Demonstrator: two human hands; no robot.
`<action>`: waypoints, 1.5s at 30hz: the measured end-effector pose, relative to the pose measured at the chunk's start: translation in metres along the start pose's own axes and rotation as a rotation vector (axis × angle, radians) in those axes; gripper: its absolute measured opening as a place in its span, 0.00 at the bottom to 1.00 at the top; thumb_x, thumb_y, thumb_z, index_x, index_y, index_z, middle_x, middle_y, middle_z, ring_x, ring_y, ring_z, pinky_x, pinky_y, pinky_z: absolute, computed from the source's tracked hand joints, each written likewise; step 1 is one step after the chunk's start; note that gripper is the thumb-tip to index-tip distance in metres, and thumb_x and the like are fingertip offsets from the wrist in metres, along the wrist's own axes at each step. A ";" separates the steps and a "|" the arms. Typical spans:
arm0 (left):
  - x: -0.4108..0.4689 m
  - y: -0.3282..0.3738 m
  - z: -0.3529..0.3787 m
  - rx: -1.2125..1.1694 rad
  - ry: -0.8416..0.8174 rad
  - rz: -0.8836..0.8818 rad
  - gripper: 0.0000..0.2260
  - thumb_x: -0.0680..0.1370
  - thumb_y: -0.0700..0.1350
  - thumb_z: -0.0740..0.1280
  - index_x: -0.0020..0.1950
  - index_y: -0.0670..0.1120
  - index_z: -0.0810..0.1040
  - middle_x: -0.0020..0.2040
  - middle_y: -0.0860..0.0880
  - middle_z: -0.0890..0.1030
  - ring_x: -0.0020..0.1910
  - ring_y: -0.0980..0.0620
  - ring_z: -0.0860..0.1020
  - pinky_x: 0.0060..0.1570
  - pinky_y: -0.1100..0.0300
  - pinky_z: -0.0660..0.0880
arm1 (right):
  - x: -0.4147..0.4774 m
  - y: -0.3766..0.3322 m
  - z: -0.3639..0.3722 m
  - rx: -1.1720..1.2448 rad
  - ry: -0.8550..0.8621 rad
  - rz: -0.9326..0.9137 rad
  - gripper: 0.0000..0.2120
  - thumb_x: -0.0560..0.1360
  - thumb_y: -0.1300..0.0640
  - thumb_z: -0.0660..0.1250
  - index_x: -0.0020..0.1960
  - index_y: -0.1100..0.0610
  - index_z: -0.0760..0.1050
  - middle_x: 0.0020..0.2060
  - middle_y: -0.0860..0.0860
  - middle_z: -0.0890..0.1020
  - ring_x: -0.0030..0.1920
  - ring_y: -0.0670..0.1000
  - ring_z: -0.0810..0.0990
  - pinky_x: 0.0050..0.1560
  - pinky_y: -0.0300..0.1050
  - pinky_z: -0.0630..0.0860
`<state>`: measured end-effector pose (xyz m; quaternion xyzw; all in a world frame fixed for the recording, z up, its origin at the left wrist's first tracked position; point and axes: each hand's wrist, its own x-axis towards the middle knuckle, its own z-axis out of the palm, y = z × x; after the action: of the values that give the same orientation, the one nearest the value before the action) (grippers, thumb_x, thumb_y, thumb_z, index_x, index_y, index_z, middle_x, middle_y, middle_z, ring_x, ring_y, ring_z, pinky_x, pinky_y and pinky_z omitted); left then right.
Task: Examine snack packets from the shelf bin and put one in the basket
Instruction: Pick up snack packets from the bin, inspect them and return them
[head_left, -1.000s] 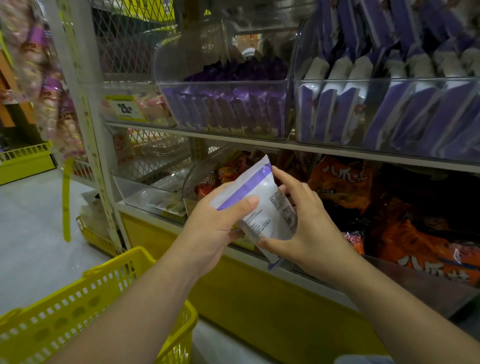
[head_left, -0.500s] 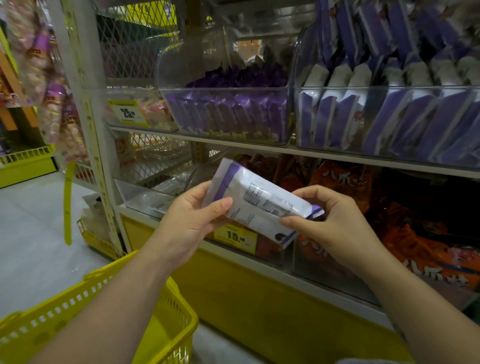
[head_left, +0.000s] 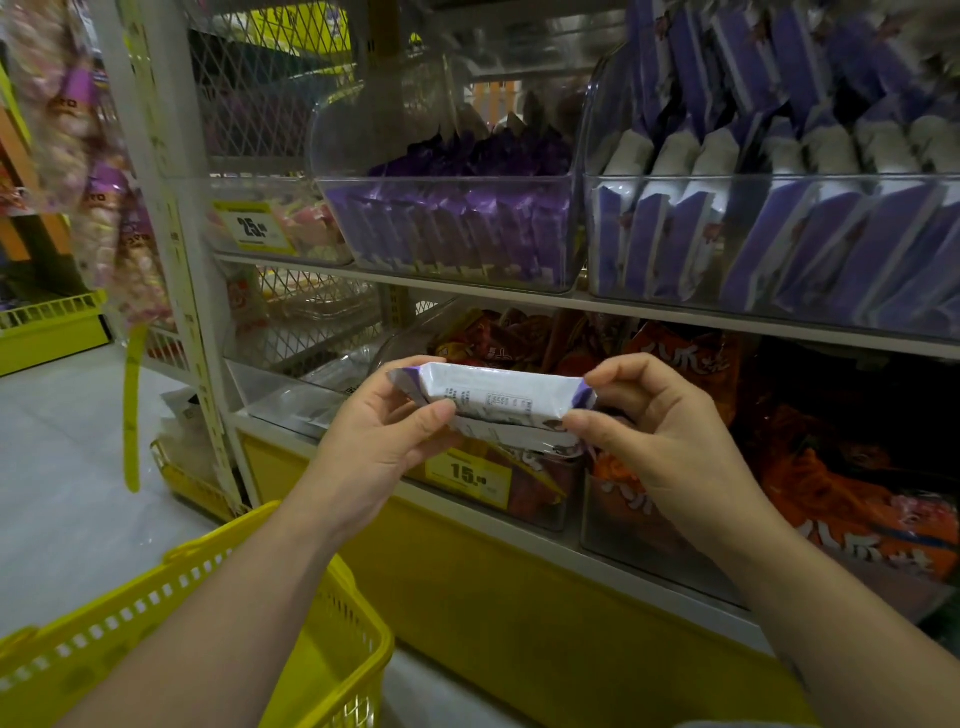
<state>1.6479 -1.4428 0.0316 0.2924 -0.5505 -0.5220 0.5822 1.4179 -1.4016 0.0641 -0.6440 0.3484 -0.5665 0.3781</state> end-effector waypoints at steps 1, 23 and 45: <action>0.000 0.000 -0.001 -0.014 0.005 0.005 0.14 0.69 0.40 0.70 0.53 0.50 0.80 0.50 0.48 0.84 0.52 0.49 0.83 0.47 0.57 0.80 | 0.000 0.000 -0.001 0.040 -0.008 -0.006 0.11 0.63 0.53 0.74 0.44 0.51 0.77 0.42 0.48 0.86 0.45 0.45 0.85 0.41 0.36 0.79; -0.005 -0.007 0.058 -0.297 0.122 -0.236 0.36 0.70 0.35 0.71 0.75 0.50 0.64 0.59 0.44 0.81 0.50 0.48 0.83 0.41 0.57 0.80 | -0.003 0.001 0.018 0.170 -0.014 0.072 0.05 0.67 0.56 0.68 0.40 0.57 0.74 0.38 0.46 0.86 0.40 0.41 0.84 0.32 0.30 0.75; -0.004 0.005 0.054 -0.545 0.189 -0.284 0.07 0.77 0.35 0.62 0.50 0.43 0.79 0.40 0.47 0.84 0.45 0.46 0.83 0.48 0.45 0.82 | 0.001 0.001 0.012 0.571 -0.018 0.296 0.03 0.68 0.62 0.66 0.37 0.57 0.73 0.46 0.57 0.84 0.51 0.53 0.83 0.45 0.41 0.81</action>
<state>1.5988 -1.4247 0.0465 0.2468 -0.2877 -0.6969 0.6088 1.4296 -1.4018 0.0632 -0.4592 0.2619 -0.5744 0.6250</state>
